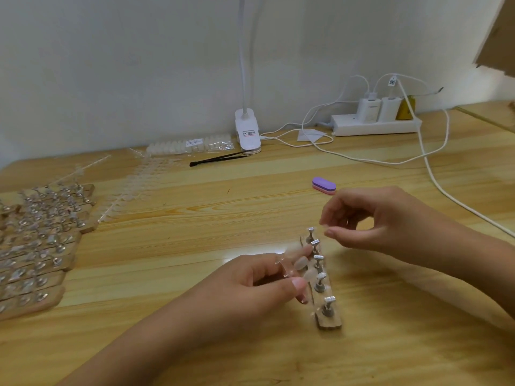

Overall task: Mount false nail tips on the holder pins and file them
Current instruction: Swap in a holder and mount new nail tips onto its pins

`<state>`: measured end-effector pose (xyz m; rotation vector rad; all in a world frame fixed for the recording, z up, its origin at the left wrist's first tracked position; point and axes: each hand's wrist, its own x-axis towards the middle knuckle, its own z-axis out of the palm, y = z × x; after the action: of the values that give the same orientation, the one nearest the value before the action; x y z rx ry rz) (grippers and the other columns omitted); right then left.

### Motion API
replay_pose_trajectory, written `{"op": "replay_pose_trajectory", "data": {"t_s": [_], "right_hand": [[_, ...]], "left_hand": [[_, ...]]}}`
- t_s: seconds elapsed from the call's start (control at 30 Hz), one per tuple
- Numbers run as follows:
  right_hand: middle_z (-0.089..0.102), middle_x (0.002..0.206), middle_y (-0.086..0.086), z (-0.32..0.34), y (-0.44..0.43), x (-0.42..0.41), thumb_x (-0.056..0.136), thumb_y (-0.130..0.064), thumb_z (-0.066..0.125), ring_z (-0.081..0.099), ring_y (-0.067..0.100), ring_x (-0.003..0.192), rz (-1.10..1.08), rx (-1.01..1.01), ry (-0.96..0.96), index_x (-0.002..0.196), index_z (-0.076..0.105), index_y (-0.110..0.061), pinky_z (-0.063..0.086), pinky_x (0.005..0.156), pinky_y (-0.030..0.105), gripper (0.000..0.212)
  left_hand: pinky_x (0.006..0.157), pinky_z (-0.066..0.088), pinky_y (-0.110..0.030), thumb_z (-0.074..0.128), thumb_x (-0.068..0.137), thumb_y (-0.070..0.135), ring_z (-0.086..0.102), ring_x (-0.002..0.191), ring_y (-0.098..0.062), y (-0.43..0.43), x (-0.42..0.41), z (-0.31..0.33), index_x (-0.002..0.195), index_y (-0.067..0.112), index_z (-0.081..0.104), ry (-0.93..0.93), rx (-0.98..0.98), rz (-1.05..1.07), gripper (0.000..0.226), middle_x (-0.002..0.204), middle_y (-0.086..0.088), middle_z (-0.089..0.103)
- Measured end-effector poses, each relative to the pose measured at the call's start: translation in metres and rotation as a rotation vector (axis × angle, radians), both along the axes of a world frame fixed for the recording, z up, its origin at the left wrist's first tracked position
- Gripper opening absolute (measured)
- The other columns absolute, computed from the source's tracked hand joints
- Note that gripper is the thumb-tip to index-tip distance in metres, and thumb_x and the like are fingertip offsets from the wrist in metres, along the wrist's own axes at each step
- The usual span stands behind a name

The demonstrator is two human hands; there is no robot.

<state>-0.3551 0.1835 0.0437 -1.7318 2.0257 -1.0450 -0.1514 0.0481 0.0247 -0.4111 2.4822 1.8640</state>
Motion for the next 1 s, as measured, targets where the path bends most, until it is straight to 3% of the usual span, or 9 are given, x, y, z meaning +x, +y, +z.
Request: {"op": "replay_pose_trajectory", "data": {"t_s": [0.13,0.23,0.4,0.6,0.73,1.0], "right_hand": [[0.068,0.081,-0.013,0.004,0.001,0.011,0.078,-0.024,0.072,0.066,0.008,0.079,-0.004,-0.216,0.079,0.093,0.070,-0.021,0.051,0.073,0.015,0.015],[0.066,0.080,-0.014,0.005,0.000,0.022,0.081,-0.025,0.071,0.065,0.007,0.079,0.033,-0.283,0.154,0.096,0.070,-0.019,0.051,0.073,0.016,0.017],[0.066,0.079,-0.012,0.001,-0.001,0.025,0.080,-0.005,0.077,0.065,0.010,0.078,0.069,-0.233,0.079,0.095,0.071,-0.019,0.051,0.074,0.019,0.021],[0.068,0.079,-0.012,0.002,-0.001,0.025,0.078,-0.037,0.069,0.066,0.009,0.076,0.080,-0.169,0.022,0.090,0.071,-0.025,0.051,0.070,0.017,0.017],[0.069,0.080,-0.014,0.003,0.000,0.024,0.080,-0.035,0.069,0.067,0.007,0.076,0.111,-0.163,0.062,0.090,0.072,-0.025,0.050,0.070,0.014,0.014],[0.067,0.080,-0.014,-0.001,-0.002,0.028,0.084,-0.028,0.066,0.065,0.003,0.076,0.086,-0.232,0.175,0.093,0.073,-0.017,0.049,0.071,0.011,0.015]], "left_hand": [[0.095,0.052,-0.028,0.059,0.084,0.026,0.064,0.116,-0.011,-0.007,0.005,-0.004,0.073,0.015,0.075,0.212,0.408,0.216,0.022,0.123,-0.002,0.070],[0.085,0.054,-0.023,0.060,0.089,0.027,0.065,0.108,-0.015,-0.008,0.006,0.000,0.071,0.022,0.070,0.279,0.626,0.116,0.021,0.129,-0.014,0.065],[0.080,0.053,-0.022,0.063,0.086,0.033,0.064,0.102,-0.012,-0.003,0.005,-0.002,0.073,0.022,0.070,0.289,0.711,0.056,0.018,0.131,-0.015,0.063],[0.081,0.053,-0.022,0.072,0.081,0.040,0.065,0.101,-0.012,-0.002,0.006,-0.001,0.074,0.022,0.070,0.311,0.711,0.069,0.019,0.131,-0.016,0.063],[0.080,0.054,-0.023,0.065,0.083,0.033,0.066,0.101,-0.013,-0.003,0.007,-0.001,0.072,0.022,0.070,0.301,0.729,0.090,0.016,0.129,-0.016,0.065],[0.083,0.055,-0.026,0.078,0.077,0.033,0.067,0.101,-0.017,-0.008,0.009,0.001,0.073,0.019,0.068,0.297,0.911,0.067,0.018,0.134,-0.022,0.059]]}}
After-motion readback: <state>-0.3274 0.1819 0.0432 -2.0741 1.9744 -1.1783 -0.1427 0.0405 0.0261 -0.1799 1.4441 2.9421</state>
